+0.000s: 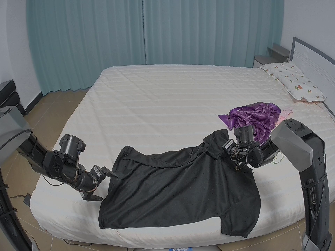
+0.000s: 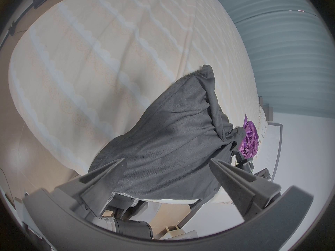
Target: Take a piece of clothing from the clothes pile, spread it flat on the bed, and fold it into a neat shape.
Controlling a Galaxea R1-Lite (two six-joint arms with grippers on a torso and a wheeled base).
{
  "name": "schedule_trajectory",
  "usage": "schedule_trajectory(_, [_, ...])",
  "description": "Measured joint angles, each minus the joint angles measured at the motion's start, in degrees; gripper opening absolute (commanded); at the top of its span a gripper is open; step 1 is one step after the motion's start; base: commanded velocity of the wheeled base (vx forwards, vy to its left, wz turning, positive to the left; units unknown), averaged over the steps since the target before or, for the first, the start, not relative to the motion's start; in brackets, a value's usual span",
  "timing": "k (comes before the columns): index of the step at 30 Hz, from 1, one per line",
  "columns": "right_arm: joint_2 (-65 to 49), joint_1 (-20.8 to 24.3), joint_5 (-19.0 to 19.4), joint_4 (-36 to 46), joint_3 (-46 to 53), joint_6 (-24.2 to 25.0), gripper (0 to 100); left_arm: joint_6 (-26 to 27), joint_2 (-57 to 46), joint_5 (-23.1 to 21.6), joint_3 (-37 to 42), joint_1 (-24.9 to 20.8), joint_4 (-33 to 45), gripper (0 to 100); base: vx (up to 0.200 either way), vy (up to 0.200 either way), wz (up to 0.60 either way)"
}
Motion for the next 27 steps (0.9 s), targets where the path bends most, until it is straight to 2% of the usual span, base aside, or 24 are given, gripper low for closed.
schedule_trajectory(7, [-2.34,-0.78,0.05,-3.77,-0.91,0.05,0,0.00,0.00,0.00,0.00,0.01,0.00,100,0.000,0.000,0.00])
schedule_trajectory(14, [-3.44,0.39,0.06,-4.21,-7.11,-0.48,0,0.00,0.00,0.00,0.13,0.00,-0.05,100,0.000,0.000,0.00])
schedule_trajectory(15, [-3.36,0.60,0.06,-4.12,-8.41,-0.66,100,0.00,0.00,0.00,0.16,0.00,-0.06,100,0.000,0.000,0.00])
schedule_trajectory(23, [1.17,1.66,-0.02,-7.08,-21.55,-4.00,100,-0.04,-0.06,0.05,0.30,-0.07,-0.09,100,0.000,0.000,0.00])
schedule_trajectory(27, [6.27,2.62,-0.62,-9.87,-27.40,-8.16,100,-0.06,-0.09,0.11,0.35,-0.11,-0.11,100,0.000,0.000,0.00])
